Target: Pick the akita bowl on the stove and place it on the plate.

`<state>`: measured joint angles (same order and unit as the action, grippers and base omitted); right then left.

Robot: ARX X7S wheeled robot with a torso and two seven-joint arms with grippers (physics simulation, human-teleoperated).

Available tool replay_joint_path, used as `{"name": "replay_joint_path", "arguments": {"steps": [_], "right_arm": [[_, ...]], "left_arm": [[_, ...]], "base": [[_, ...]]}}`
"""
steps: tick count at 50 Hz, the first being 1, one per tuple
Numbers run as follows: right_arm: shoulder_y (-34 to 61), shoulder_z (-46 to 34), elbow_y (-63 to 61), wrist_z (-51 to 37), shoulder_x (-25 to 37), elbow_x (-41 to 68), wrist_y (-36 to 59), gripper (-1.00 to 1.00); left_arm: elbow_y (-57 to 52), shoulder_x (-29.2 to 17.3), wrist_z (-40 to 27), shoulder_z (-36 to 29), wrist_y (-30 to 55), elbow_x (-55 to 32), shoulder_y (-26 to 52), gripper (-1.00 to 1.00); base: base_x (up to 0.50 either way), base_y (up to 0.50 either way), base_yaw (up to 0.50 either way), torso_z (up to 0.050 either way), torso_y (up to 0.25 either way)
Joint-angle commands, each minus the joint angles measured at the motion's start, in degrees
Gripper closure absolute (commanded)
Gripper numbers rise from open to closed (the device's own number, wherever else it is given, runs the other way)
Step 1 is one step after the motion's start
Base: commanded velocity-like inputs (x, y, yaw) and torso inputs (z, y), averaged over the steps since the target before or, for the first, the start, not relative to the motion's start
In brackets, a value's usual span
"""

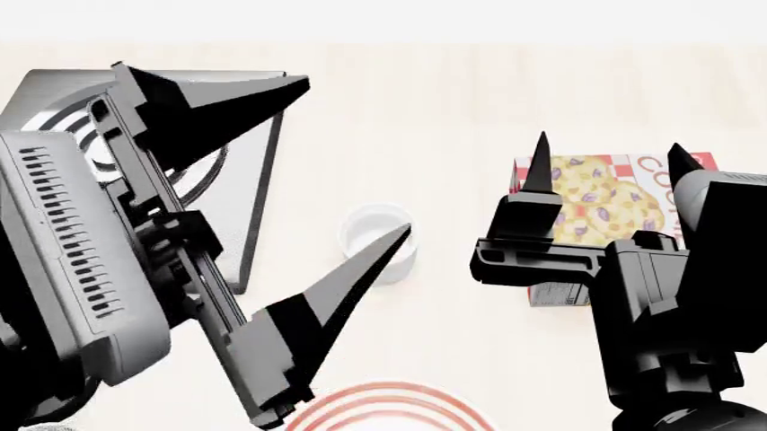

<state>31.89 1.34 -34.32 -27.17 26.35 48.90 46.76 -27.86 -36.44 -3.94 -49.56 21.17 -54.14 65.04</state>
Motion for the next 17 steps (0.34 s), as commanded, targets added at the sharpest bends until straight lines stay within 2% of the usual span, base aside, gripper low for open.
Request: {"name": "replay_joint_path", "arguments": {"steps": [1,17], "right_arm": [[0.00,-0.12,0.04,-0.12,0.13,0.11,-0.16,-1.00],[0.96,0.03,-0.65,-1.65,0.32,1.64,1.29,-1.00]], "left_arm": [[1.73,-0.34,-2.47,4.04,-1.10,-4.64,-0.05,-1.00],[5.02,-1.61,-5.63,8.44,-3.43,-5.82,-0.06,-1.00]], "base": [[0.00,0.00,0.00,0.000,0.000],[0.00,0.00,0.00,0.000,0.000]]}}
